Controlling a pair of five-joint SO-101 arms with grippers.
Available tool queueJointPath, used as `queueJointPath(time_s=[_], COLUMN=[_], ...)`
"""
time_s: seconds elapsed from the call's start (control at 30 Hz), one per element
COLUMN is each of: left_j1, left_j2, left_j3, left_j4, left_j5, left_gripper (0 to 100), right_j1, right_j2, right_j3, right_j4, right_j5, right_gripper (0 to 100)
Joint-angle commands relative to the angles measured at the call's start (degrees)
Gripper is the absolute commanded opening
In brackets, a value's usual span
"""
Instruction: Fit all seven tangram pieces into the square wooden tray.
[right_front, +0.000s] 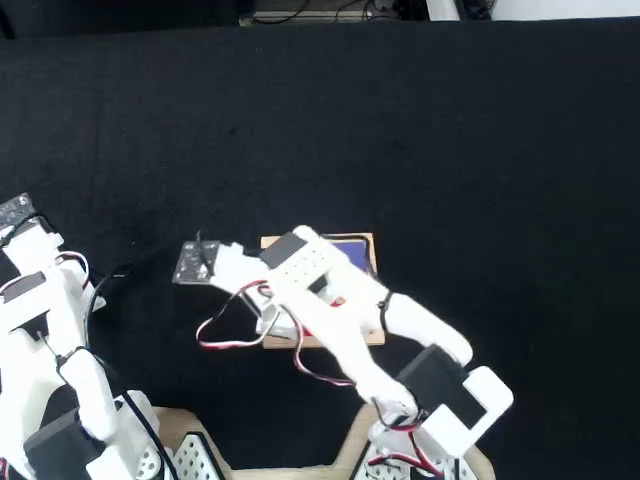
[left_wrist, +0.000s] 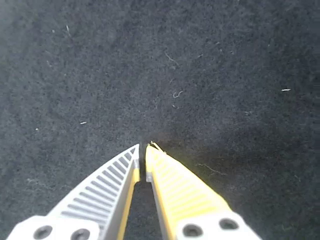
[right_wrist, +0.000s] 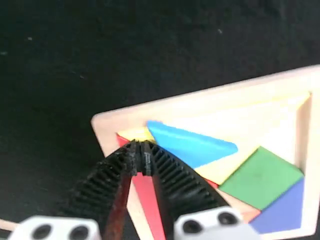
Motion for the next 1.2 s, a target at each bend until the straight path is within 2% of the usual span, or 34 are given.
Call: queueJointPath(time_s=[0.0, 0.5, 0.83, 1.17], left_j1=[0.8, 0.8, 0.8, 0.8], left_j2=[-0.9, -0.9, -0.8, -0.8], left_j3=[-0.2, -0.2, -0.2, -0.2], left_j4=[-0.4, -0.4, -0.4, -0.4], left_j5=[-0.2, -0.2, -0.3, -0.3], left_gripper=[3, 3, 3, 3], right_j1=[3.9, 6.6, 14.4, 10.1], right_j2=[-0.2, -0.2, 0.8, -0.4], right_j3=[-4.5, -4.5, -4.7, -5.8], right_j4=[-0.4, -8.4, -13.9, -13.9], right_j5=[1.5, 1.0, -1.0, -1.1], right_gripper=[1.1, 1.1, 1.1, 1.1])
